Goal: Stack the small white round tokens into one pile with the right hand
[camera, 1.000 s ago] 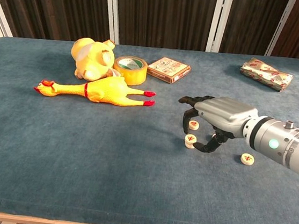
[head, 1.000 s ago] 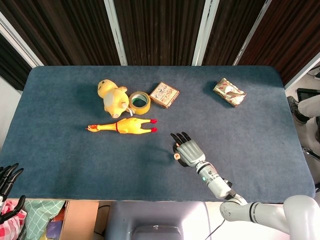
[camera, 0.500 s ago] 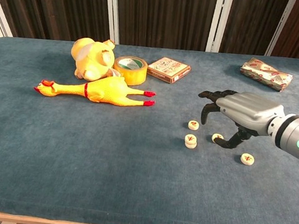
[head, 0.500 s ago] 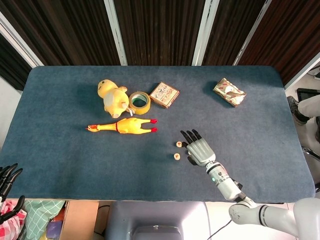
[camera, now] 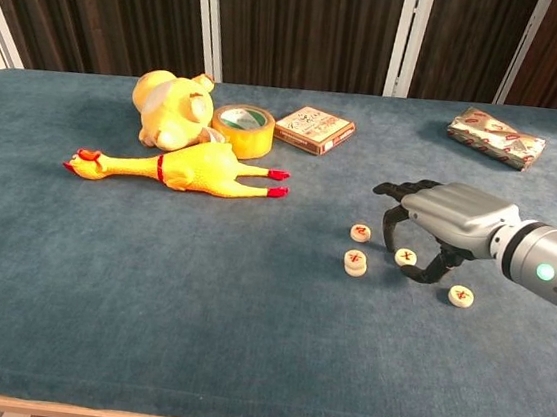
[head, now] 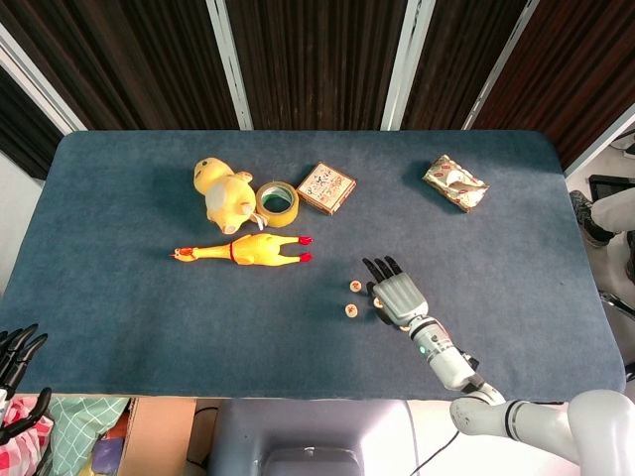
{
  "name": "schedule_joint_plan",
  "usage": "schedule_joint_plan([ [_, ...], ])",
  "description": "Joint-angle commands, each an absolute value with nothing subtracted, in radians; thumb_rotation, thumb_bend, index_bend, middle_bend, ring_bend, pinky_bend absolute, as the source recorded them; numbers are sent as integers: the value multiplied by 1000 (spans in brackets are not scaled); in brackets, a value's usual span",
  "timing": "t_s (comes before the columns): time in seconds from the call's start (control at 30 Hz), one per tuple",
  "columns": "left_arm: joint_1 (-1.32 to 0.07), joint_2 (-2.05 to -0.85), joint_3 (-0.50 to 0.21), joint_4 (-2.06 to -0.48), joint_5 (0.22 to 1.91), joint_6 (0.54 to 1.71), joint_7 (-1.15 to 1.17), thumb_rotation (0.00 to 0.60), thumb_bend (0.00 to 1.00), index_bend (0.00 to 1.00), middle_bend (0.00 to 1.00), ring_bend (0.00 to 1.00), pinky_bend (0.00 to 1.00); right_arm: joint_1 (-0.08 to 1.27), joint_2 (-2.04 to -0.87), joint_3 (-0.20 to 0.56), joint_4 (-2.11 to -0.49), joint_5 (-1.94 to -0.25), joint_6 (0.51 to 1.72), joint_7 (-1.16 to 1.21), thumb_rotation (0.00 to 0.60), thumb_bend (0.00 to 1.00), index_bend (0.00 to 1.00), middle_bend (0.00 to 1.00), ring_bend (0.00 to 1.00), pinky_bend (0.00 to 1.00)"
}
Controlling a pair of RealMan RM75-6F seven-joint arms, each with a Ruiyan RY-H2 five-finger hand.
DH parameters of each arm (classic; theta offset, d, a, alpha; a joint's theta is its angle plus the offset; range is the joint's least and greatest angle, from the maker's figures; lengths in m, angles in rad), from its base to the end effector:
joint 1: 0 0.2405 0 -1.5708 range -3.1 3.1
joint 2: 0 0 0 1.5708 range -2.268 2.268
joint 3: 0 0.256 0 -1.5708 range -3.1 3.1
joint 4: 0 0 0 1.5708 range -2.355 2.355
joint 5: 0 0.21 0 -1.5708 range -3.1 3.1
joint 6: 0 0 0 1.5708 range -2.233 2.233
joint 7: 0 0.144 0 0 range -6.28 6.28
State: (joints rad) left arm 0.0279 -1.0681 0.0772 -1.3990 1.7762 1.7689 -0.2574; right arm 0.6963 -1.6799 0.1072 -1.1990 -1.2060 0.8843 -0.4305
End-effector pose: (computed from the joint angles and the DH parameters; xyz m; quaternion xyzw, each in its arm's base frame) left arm -0.3235 0.1146 0.1951 -0.6369 -0.3356 -0.4487 0.5296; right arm -0.2011 -0.3401 -0.0554 0.7980 -0.3059 0.2687 0.4443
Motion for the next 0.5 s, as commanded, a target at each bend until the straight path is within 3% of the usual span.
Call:
schedule_joint_plan([
  [0.03,28,-1068,77,-1399,1776,1769,-258,600,443,0,0,0,74,696,-1680,107,-1197,-1202,885,-436,600,480,563,0,0,0],
  [0.5,25,-1068,76,-1401,1773,1761,-257,600,442,0,0,0,74,694,-1681,114,-1193,-1196,894,-427,600,480,634,6,0,0],
])
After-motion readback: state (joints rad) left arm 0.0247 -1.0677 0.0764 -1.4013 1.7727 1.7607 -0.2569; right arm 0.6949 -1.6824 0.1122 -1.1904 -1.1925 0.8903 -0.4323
